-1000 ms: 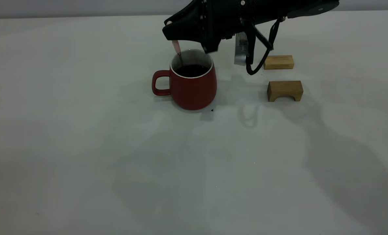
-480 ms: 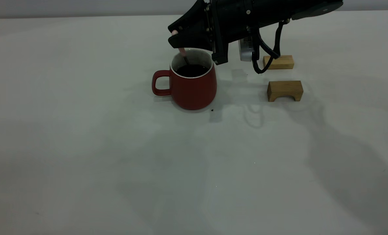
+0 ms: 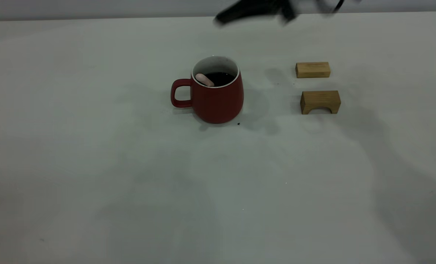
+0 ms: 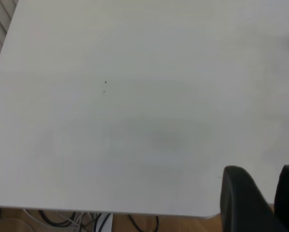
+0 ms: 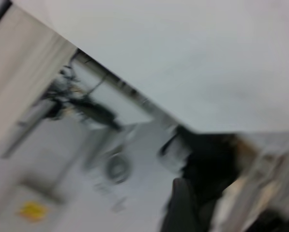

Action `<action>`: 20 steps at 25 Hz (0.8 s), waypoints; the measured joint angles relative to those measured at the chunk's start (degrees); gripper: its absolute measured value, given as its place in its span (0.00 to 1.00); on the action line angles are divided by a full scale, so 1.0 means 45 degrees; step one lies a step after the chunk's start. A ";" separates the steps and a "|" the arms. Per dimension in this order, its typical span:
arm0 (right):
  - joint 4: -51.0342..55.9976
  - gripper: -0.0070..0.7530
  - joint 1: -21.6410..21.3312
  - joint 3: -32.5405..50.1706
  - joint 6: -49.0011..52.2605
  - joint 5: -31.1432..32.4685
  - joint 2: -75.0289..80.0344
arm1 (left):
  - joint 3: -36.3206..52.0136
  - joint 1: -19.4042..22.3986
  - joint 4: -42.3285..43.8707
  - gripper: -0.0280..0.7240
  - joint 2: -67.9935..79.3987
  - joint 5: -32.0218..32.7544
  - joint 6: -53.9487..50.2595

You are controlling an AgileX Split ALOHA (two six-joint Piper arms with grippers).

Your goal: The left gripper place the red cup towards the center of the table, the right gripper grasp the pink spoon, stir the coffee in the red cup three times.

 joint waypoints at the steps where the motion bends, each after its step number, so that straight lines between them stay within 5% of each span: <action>1: -0.0841 0.86 -0.0101 0.0000 0.0000 0.0059 -0.0610 | 0.0000 0.0000 0.0000 0.36 0.0000 0.0000 0.0000; 8: -0.4813 0.62 -0.0247 0.0000 -0.0471 0.1335 -0.4600 | 0.0000 0.0000 0.0000 0.36 0.0000 0.0000 0.0000; 13: -0.7024 0.45 -0.0289 0.0098 -0.3671 0.2583 -0.7374 | 0.0000 0.0000 0.0000 0.36 0.0000 0.0000 0.0000; 20: -1.0137 0.28 -0.0289 0.2617 -0.4995 0.2753 -1.2698 | 0.0000 0.0000 0.0000 0.36 0.0000 0.0000 0.0000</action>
